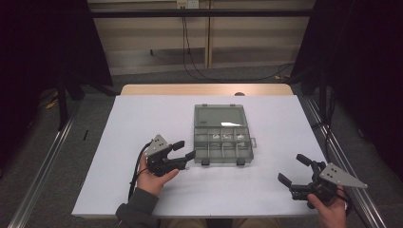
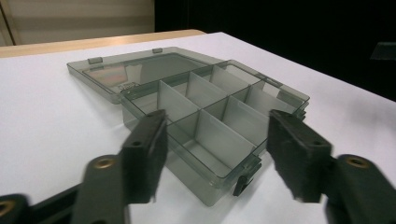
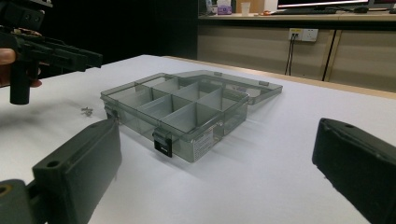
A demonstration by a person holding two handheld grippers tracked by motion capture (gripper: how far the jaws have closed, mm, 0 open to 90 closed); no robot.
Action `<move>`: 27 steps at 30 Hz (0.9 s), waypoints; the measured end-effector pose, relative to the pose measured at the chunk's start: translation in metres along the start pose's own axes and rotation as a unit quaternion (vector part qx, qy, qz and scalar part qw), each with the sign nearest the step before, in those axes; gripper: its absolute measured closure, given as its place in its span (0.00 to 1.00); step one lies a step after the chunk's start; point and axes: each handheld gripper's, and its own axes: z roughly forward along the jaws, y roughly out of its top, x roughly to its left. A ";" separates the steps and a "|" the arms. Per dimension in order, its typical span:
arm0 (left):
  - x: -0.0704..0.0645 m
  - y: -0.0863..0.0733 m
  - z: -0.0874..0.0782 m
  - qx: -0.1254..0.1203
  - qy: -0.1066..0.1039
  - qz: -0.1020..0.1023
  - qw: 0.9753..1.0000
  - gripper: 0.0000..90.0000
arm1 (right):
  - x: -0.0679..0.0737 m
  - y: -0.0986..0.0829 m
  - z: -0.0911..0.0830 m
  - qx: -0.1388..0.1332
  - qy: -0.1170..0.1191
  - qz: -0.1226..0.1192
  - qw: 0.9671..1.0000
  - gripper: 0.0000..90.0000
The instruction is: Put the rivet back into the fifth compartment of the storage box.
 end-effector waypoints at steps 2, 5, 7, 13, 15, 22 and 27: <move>0.000 -0.002 -0.002 0.001 0.003 0.006 1.000 0.25 | 0.000 0.000 0.000 -0.001 0.001 0.000 1.000 0.01; -0.001 -0.004 -0.004 0.000 0.006 0.011 1.000 0.17 | 0.000 0.000 -0.001 -0.001 0.001 0.000 1.000 0.01; -0.001 -0.005 -0.005 0.003 0.010 0.019 1.000 0.16 | 0.000 0.000 -0.001 -0.001 0.000 0.000 1.000 0.01; 0.001 -0.007 -0.010 0.005 0.014 0.018 1.000 0.11 | 0.001 0.000 0.000 0.002 0.001 -0.001 1.000 0.01; 0.002 -0.008 -0.012 0.003 0.015 0.017 1.000 0.11 | 0.001 0.000 0.000 0.001 0.002 -0.003 1.000 0.01; 0.002 -0.011 -0.016 0.011 0.027 0.025 0.999 0.06 | 0.001 0.000 0.000 0.000 0.002 -0.004 1.000 0.01; 0.005 -0.014 -0.016 0.022 0.028 0.017 0.999 0.03 | 0.002 0.000 0.000 0.001 0.003 -0.003 1.000 0.02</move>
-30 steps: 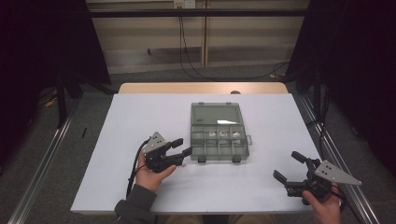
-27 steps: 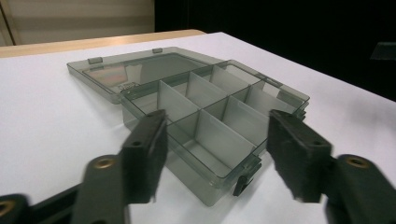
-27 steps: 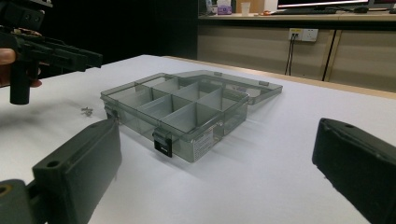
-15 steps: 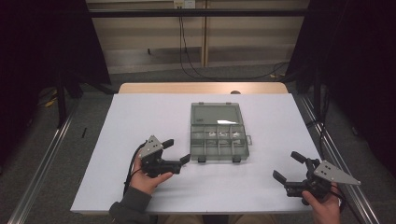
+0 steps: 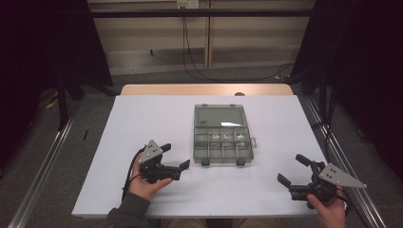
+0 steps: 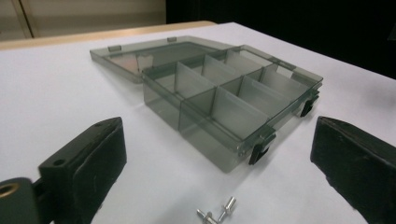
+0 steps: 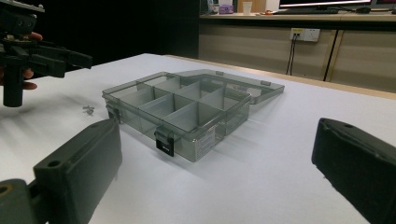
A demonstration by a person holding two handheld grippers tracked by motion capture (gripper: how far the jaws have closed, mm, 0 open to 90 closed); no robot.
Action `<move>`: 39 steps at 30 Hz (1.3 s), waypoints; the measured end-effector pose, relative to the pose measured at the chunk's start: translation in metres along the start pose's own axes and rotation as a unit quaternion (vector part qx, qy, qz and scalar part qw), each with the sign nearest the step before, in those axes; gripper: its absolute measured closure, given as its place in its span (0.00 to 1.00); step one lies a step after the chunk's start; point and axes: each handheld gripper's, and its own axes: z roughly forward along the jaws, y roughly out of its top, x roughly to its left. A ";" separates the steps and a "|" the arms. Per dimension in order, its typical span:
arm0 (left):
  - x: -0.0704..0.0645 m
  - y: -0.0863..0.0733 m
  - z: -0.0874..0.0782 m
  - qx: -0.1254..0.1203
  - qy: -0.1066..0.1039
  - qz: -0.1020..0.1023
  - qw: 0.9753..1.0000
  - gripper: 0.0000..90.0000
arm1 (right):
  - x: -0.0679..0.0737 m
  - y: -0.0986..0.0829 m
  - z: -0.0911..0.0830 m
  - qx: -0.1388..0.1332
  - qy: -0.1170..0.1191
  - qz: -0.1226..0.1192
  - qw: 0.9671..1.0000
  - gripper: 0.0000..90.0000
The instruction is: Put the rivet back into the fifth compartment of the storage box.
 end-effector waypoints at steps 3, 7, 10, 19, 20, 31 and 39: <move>0.002 -0.002 0.000 0.012 0.003 -0.004 1.000 0.04 | 0.000 0.000 0.000 0.000 -0.001 -0.001 1.000 0.02; 0.003 -0.004 0.000 0.023 0.015 -0.004 1.000 0.04 | 0.000 0.001 -0.001 0.000 -0.002 -0.001 1.000 0.02; 0.004 -0.005 0.001 0.032 0.024 -0.002 0.999 0.05 | 0.000 0.001 0.000 -0.001 -0.001 -0.001 1.000 0.02; 0.004 -0.009 0.002 0.065 0.025 -0.007 0.998 0.25 | 0.000 0.001 -0.001 0.000 -0.001 -0.001 1.000 0.02; 0.003 -0.009 0.003 0.071 0.025 -0.003 0.997 0.32 | 0.000 0.001 -0.001 0.000 -0.001 -0.002 1.000 0.02; 0.003 -0.012 0.008 0.106 0.014 0.003 0.994 0.67 | 0.000 0.001 0.000 0.000 -0.001 -0.002 1.000 0.02; 0.001 -0.012 0.010 0.123 0.014 0.010 0.992 0.79 | 0.000 0.000 -0.001 0.000 0.000 -0.002 1.000 0.02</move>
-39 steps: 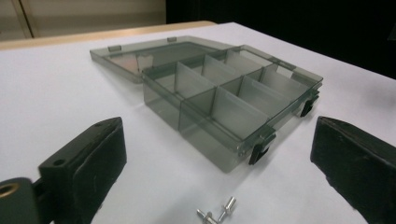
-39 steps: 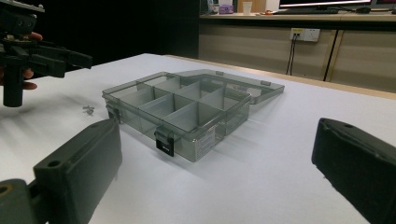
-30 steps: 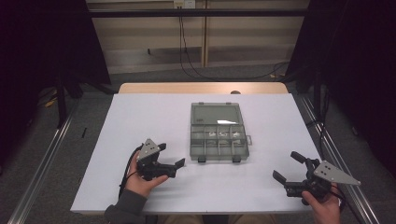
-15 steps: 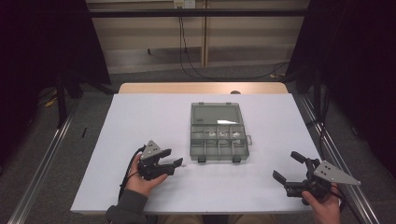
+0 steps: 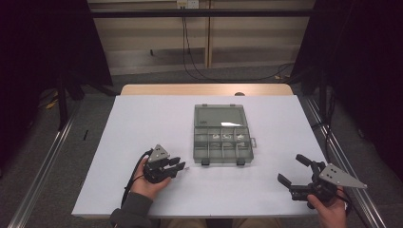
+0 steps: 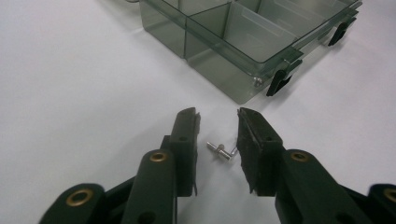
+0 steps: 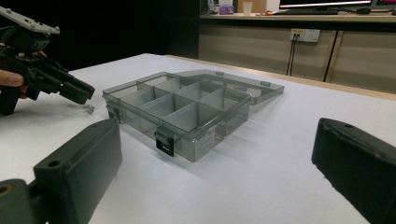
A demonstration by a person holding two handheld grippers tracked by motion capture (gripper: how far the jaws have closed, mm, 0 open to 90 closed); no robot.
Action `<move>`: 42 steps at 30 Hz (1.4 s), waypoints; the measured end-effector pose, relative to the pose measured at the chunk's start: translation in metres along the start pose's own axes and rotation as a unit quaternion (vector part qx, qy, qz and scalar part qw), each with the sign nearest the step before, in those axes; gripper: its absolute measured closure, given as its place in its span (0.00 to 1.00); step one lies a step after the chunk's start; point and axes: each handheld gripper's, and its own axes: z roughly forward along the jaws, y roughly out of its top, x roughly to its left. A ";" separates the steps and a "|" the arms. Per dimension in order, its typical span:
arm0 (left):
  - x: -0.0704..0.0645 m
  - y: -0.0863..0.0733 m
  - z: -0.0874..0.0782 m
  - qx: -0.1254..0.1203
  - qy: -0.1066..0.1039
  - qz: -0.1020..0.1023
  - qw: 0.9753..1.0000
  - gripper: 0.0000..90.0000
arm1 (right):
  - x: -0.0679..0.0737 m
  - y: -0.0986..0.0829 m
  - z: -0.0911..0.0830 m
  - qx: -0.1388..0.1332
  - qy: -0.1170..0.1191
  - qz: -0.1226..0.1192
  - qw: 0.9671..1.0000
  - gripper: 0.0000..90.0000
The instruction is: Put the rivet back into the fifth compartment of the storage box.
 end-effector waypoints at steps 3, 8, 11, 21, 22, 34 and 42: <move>0.000 0.000 0.000 0.005 -0.002 -0.001 1.000 0.80 | 0.000 0.000 0.000 0.000 0.000 0.000 1.000 0.02; -0.001 0.000 0.002 0.014 -0.002 -0.002 1.000 0.82 | 0.001 0.000 0.001 0.002 0.001 0.001 1.000 0.02; -0.001 0.001 0.004 0.021 -0.003 -0.001 1.000 0.83 | 0.001 0.000 0.001 0.003 0.002 0.000 1.000 0.02; -0.001 0.001 0.007 0.046 0.001 -0.008 0.999 0.91 | 0.000 0.000 0.001 0.003 0.001 -0.001 1.000 0.02; -0.001 0.001 0.007 0.047 0.001 -0.008 0.999 0.91 | 0.000 0.000 0.001 0.003 0.001 0.000 1.000 0.02; 0.001 0.002 0.004 0.036 -0.001 -0.024 0.999 0.91 | 0.000 0.000 0.001 0.002 0.001 0.001 1.000 0.02; 0.003 0.005 -0.001 0.005 -0.008 -0.033 0.999 0.91 | 0.000 0.000 0.001 0.001 0.000 -0.001 1.000 0.02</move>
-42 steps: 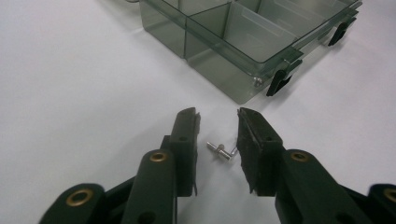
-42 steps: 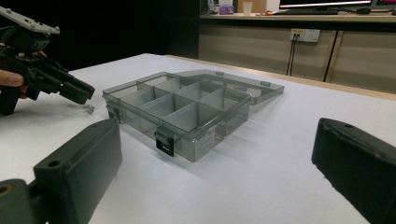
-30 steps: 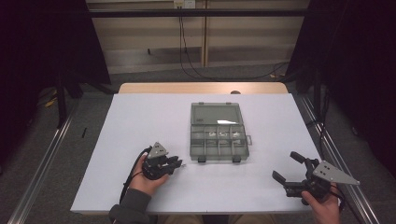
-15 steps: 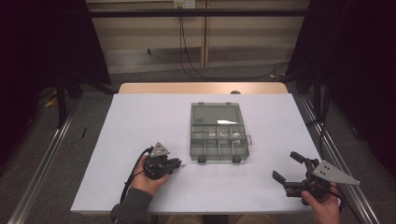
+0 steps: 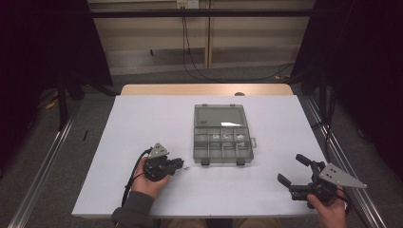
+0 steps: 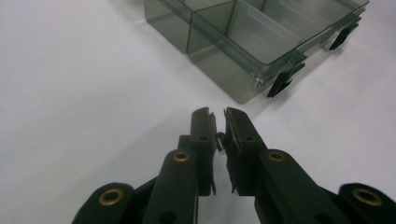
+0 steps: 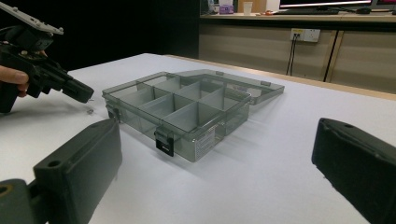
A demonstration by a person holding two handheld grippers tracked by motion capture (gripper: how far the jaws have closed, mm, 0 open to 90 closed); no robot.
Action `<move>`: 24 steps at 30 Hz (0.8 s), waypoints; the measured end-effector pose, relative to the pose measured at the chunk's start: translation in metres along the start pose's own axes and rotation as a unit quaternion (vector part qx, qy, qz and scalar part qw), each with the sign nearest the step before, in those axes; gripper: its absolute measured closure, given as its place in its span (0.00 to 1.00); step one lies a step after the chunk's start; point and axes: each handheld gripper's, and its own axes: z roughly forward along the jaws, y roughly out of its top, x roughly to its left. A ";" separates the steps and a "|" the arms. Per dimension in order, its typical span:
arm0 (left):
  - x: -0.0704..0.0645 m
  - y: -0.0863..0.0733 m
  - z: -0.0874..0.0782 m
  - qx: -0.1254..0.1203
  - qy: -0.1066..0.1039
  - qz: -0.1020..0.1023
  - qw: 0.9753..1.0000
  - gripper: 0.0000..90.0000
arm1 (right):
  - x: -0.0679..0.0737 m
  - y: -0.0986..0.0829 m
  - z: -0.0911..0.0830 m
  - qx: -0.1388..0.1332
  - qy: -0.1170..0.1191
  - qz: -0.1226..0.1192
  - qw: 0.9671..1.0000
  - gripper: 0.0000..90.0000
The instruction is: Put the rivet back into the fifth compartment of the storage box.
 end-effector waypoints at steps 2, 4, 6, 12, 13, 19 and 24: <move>0.000 0.000 0.000 -0.005 -0.002 -0.003 1.000 0.91 | 0.000 0.000 0.000 0.000 0.000 0.000 1.000 0.02; 0.000 0.001 -0.001 -0.012 -0.003 -0.005 1.000 0.91 | 0.000 0.000 0.000 0.000 0.000 -0.001 1.000 0.02; 0.001 0.003 -0.002 -0.018 -0.004 -0.005 1.000 0.91 | 0.000 0.000 0.000 0.001 0.000 -0.002 1.000 0.02; -0.001 0.009 -0.001 -0.036 -0.012 -0.001 0.999 0.91 | 0.000 0.000 -0.001 0.000 0.000 -0.001 1.000 0.02; -0.002 0.010 -0.001 -0.038 -0.013 0.000 0.999 0.91 | 0.000 0.000 -0.001 0.000 0.000 -0.001 1.000 0.02; -0.002 0.015 0.001 -0.049 -0.013 -0.003 0.999 0.91 | 0.000 0.000 -0.001 -0.001 -0.002 -0.002 1.000 0.02; -0.003 0.019 0.002 -0.062 -0.015 -0.003 0.998 0.91 | 0.000 0.000 -0.002 -0.001 -0.003 0.000 1.000 0.02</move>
